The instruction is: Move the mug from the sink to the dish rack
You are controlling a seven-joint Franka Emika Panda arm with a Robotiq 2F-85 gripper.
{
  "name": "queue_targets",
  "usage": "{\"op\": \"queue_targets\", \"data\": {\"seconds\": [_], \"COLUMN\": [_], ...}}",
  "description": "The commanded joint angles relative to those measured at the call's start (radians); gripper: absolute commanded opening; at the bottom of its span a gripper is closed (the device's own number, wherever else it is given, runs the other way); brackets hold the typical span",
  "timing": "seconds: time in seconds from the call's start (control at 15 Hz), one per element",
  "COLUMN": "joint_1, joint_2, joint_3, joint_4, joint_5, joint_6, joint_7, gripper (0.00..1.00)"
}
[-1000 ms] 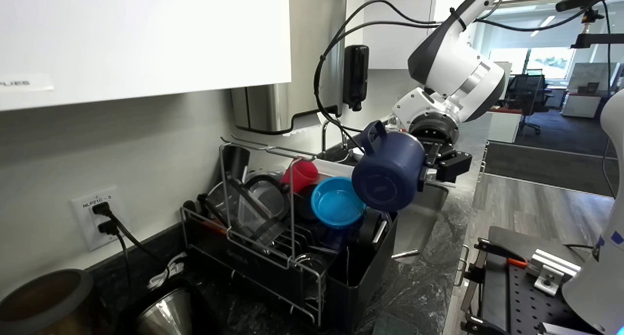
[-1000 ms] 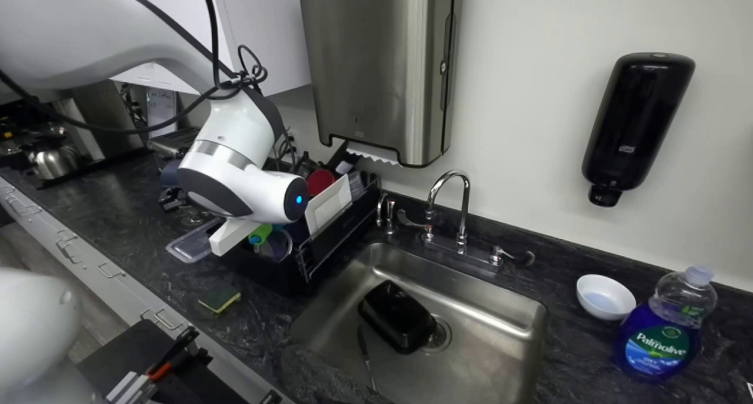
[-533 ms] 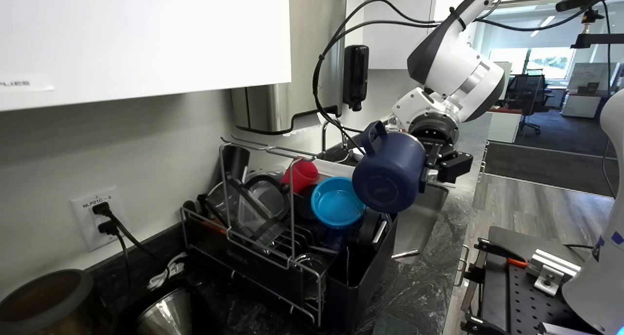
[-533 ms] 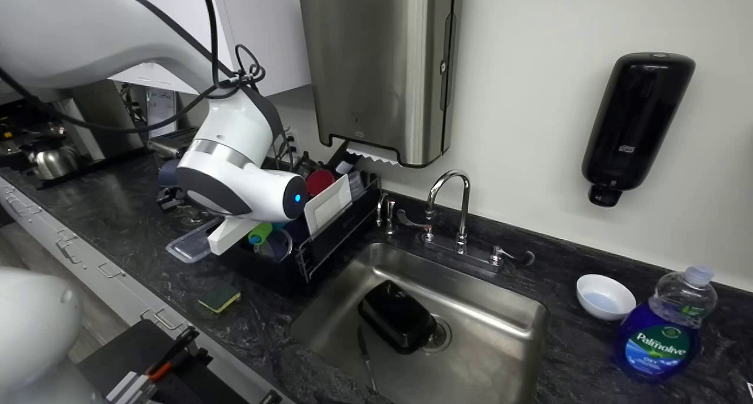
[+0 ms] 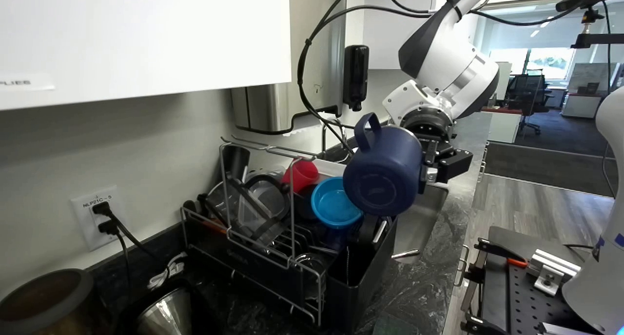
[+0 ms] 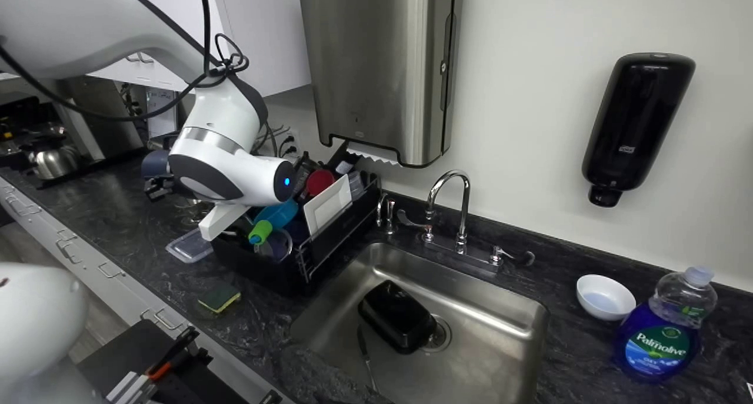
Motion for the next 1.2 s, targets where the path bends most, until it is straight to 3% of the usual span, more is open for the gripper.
{"op": "queue_targets", "data": {"seconds": [0.0,0.53,1.13], "joint_1": [0.042,0.057,0.072], "joint_2": [-0.016,0.015,0.091], "joint_3": [-0.003,-0.017,-0.017], "joint_4": [0.025,0.016,0.026], "joint_5": [0.053,0.049,0.063], "joint_6": [0.051,0.128,0.138], "joint_7": [0.0,0.0,0.0], "gripper": [0.02,0.02,0.02]}}
